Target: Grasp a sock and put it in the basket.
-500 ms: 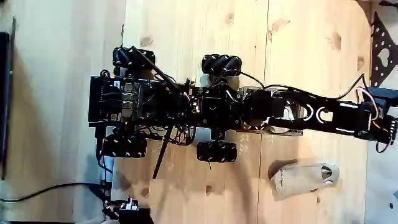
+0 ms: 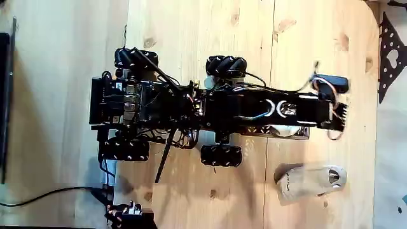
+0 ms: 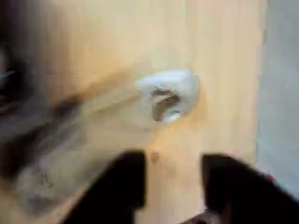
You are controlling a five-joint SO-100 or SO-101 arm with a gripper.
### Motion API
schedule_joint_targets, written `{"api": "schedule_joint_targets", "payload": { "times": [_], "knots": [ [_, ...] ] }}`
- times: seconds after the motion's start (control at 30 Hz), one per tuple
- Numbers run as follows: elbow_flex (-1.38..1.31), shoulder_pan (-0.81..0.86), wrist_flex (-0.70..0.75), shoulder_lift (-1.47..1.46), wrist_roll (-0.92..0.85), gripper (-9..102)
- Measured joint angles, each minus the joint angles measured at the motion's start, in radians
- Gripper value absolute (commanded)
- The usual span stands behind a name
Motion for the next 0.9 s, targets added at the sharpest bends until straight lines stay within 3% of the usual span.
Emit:
{"api": "schedule_joint_targets", "payload": {
  "times": [0.23,0.47,0.9],
  "knots": [
    [-0.304,0.072,-0.041,-0.305,0.021,6],
    [-0.322,0.202,-0.288,-0.459,0.025,6],
    [-0.324,0.410,-0.512,-0.503,0.025,7]
  ]
}}
